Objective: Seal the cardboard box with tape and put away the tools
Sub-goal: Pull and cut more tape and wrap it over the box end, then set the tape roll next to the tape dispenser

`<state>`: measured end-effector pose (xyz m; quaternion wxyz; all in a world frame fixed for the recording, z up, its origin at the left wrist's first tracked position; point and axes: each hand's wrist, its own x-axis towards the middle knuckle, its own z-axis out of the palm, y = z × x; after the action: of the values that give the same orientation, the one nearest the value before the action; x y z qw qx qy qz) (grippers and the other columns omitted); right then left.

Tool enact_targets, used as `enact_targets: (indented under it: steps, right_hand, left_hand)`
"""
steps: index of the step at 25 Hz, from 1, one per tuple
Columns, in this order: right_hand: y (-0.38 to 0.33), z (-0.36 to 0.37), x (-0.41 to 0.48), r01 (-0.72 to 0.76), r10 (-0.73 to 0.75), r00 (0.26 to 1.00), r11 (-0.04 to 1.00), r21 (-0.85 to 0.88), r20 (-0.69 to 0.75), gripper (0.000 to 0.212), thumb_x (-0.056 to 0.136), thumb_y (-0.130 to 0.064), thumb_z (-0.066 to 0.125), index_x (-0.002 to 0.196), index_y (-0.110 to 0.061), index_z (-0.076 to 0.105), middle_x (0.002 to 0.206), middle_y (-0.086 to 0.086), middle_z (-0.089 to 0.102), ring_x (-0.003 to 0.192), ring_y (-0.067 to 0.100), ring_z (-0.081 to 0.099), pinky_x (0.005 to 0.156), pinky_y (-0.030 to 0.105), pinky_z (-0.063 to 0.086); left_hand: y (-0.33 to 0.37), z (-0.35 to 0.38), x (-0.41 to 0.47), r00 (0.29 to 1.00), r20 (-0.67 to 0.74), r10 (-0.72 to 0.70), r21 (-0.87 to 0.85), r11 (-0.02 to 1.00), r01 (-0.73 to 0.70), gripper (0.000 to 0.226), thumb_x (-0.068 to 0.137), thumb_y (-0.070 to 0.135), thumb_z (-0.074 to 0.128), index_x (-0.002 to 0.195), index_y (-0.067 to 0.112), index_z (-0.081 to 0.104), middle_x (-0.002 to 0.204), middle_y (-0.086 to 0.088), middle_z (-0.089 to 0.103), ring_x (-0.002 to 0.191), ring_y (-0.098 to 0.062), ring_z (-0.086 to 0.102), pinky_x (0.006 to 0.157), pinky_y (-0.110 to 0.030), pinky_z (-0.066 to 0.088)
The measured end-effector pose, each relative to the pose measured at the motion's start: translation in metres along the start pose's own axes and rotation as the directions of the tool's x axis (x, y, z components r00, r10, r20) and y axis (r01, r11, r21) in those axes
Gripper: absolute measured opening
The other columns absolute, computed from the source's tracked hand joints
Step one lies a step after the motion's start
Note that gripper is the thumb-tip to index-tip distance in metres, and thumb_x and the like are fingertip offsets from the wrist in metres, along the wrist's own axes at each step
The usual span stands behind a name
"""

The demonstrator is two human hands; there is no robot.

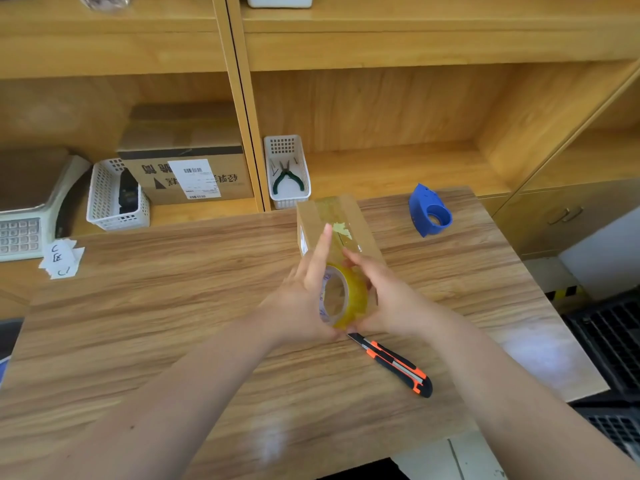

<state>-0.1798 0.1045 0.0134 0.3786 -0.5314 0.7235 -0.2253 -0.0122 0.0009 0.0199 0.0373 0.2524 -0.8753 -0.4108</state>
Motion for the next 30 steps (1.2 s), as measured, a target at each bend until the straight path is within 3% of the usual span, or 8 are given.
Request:
enact_targets:
  steps: [2,5,10,14,18,24,27,30]
  right_hand:
    - [0.002,0.003,0.004,0.042,-0.048,0.997,0.993,-0.114,-0.054,0.123,0.053,-0.04,0.091,0.151,-0.036,0.018,0.148,-0.012,0.032,0.139,0.009,0.029,0.115,0.034,0.031]
    - [0.011,-0.002,0.005,0.055,-0.061,0.985,0.998,-0.038,-0.161,0.113,0.047,-0.043,0.093,0.144,-0.033,0.035,0.142,-0.011,0.039,0.135,0.013,0.035,0.112,0.04,0.037]
    - [0.034,-0.026,0.0,0.096,-0.047,0.96,0.982,0.166,-0.275,0.096,0.052,-0.027,0.094,0.131,-0.043,0.042,0.124,-0.023,0.045,0.117,-0.006,0.045,0.088,0.014,0.038]
    - [0.054,-0.048,0.004,0.07,0.002,0.958,0.968,0.239,-0.287,0.095,0.052,-0.026,0.094,0.125,-0.05,0.039,0.127,-0.019,0.047,0.11,-0.019,0.043,0.083,-0.003,0.034]
    - [0.073,-0.075,0.01,0.081,-0.002,0.966,0.953,0.292,-0.259,0.099,0.052,-0.034,0.095,0.131,-0.053,0.037,0.137,-0.021,0.044,0.121,-0.011,0.044,0.096,0.01,0.039]
    - [0.109,-0.111,0.022,0.119,-0.037,0.958,0.953,0.279,-0.283,0.104,0.054,-0.038,0.092,0.141,-0.038,0.035,0.142,-0.012,0.046,0.128,0.004,0.047,0.105,0.028,0.043]
    - [0.125,-0.127,0.026,0.126,-0.026,0.944,0.95,0.286,-0.33,0.102,0.055,-0.031,0.094,0.14,-0.035,0.038,0.138,-0.016,0.046,0.124,-0.001,0.045,0.1,0.017,0.04]
    - [0.143,-0.139,0.033,0.14,-0.02,0.93,0.942,0.304,-0.367,0.101,0.054,-0.022,0.095,0.136,-0.038,0.039,0.132,-0.016,0.048,0.125,0.002,0.046,0.096,0.015,0.04]
  left_hand:
    - [0.003,-0.002,0.005,0.998,0.018,0.062,0.091,0.994,-0.063,0.149,0.062,0.036,0.087,0.123,0.059,-0.047,0.16,0.021,-0.003,0.148,-0.014,0.016,0.105,-0.041,0.044]
    - [0.001,-0.001,0.017,0.995,-0.011,0.102,0.075,0.992,-0.101,0.147,0.061,0.042,0.087,0.125,0.059,-0.045,0.162,0.011,0.005,0.148,-0.011,0.013,0.11,-0.033,0.033]
    - [-0.004,0.019,0.035,0.982,-0.178,-0.066,-0.261,0.965,0.017,0.148,0.048,0.041,0.095,0.146,0.045,-0.016,0.145,0.001,0.033,0.136,-0.006,0.034,0.105,-0.018,0.036]
    - [0.006,0.036,0.057,0.96,-0.239,-0.145,-0.387,0.921,0.043,0.131,0.047,0.034,0.097,0.14,0.049,0.006,0.133,-0.001,0.043,0.124,0.002,0.044,0.095,-0.006,0.04]
    - [0.025,0.044,0.085,0.947,-0.271,-0.172,-0.416,0.908,0.046,0.125,0.049,0.026,0.097,0.142,0.039,0.014,0.123,0.011,0.044,0.112,0.023,0.041,0.083,0.006,0.033]
    - [0.055,0.065,0.128,0.924,-0.312,-0.223,-0.464,0.884,0.057,0.117,0.055,0.01,0.094,0.14,0.039,0.02,0.123,0.014,0.047,0.109,0.029,0.041,0.089,0.002,0.036]
    - [0.063,0.076,0.152,0.939,-0.273,-0.211,-0.493,0.869,0.052,0.12,0.056,0.015,0.091,0.146,0.042,0.015,0.134,0.003,0.05,0.131,0.0,0.043,0.111,-0.031,0.039]
    - [0.073,0.086,0.177,0.953,-0.21,-0.217,-0.602,0.797,0.049,0.118,0.058,0.004,0.079,0.149,0.038,0.013,0.136,0.002,0.05,0.127,-0.016,0.052,0.099,-0.037,0.049]
